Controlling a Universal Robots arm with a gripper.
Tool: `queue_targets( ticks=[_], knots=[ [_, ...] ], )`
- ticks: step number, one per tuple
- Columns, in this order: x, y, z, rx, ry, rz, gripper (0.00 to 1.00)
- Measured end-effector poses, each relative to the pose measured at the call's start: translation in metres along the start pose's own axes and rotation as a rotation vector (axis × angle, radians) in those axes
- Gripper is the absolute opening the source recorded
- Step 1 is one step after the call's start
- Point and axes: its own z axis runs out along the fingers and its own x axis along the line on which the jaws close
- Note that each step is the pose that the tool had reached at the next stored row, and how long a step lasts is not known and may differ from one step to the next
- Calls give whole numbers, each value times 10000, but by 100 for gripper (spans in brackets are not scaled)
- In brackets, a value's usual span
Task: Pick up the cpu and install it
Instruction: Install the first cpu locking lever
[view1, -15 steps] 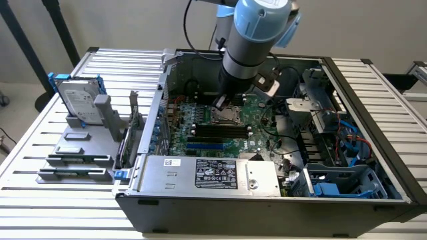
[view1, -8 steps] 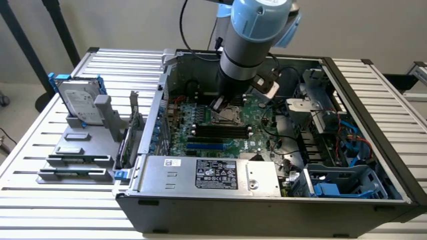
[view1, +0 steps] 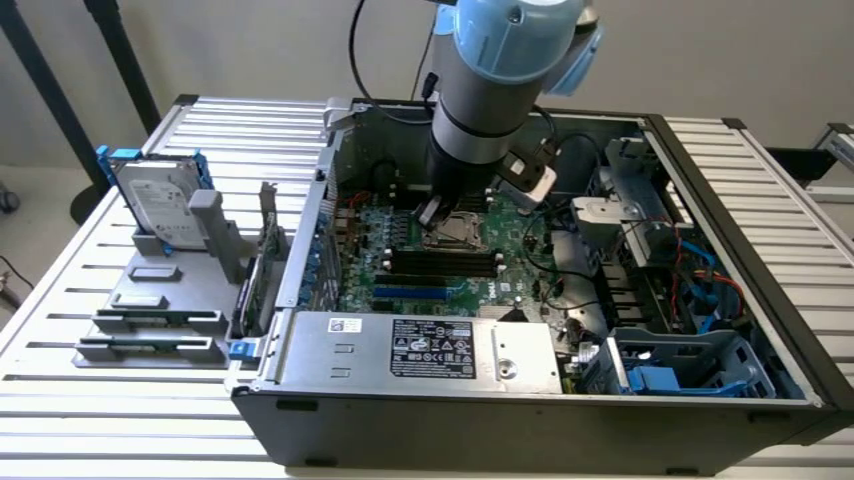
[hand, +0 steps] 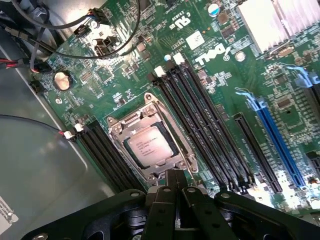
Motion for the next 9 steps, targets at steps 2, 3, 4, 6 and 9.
queue_targets(
  ticks=[2, 3, 4, 6, 9],
  knots=[
    [-35, 0, -15, 27, -17, 11, 11],
    [-52, -2, -19, 41, -25, 20, 11],
    [-66, -7, -21, 53, -32, 30, 11],
    [-88, -24, -22, 83, -51, 56, 11],
    [-109, -51, -19, 134, -77, 111, 11]
  ],
)
